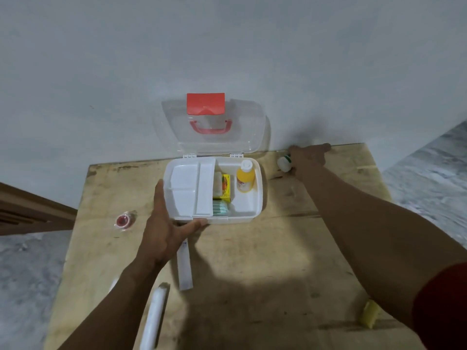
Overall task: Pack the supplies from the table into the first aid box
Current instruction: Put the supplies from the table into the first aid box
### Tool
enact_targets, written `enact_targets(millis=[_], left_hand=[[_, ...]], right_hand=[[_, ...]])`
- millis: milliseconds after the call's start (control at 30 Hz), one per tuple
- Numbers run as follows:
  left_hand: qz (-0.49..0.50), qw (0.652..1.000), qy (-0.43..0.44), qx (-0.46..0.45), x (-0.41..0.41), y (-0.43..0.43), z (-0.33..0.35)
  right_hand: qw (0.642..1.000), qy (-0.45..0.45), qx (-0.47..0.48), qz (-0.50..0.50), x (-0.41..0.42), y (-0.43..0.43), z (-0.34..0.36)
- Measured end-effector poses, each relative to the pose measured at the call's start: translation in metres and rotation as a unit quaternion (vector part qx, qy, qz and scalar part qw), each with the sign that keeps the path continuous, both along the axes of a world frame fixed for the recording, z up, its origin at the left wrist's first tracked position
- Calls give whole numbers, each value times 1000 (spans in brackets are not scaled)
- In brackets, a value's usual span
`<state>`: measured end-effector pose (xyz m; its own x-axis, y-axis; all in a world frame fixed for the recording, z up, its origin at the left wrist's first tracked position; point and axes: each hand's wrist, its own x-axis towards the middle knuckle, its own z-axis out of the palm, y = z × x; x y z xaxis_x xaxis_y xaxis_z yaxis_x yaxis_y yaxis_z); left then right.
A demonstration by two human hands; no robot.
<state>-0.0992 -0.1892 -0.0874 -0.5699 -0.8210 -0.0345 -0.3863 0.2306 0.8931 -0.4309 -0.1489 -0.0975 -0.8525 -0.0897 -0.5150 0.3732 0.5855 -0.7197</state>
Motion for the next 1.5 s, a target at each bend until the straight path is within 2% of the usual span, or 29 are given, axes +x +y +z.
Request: enact_targets(millis=[200,433,567,667,833,933,1067,1167,1333,1500], left_hand=[[-6,1000,13,10,4,0,-3],[-7,1000,22,6,9,-3,-11],[-3,999,33,26,6,2,-8],[-2,999,38,11,9,-2,-14],[9,999,32,38,9,-2,-14],[9,999,39,28,8,-2,-14],[18,999,28,22,7,-4,-14],[13,999,25,17,6,-5,-18],[27,999,15,13,9,-7,-21],[24,1000,15,10,8,-6,-19]], right_hand=[[999,7,-18,47,30,35,4],[982,-33,-186,29,66,74,40],[963,18,-264,51,92,87,68],[952,95,-275,93,117,85,84],[925,252,-202,201,156,75,73],[884,352,-145,271,171,69,56],[847,420,-60,321,175,66,36],[836,439,-15,329,172,66,27],[839,435,12,327,173,57,21],[842,423,89,323,172,46,19]])
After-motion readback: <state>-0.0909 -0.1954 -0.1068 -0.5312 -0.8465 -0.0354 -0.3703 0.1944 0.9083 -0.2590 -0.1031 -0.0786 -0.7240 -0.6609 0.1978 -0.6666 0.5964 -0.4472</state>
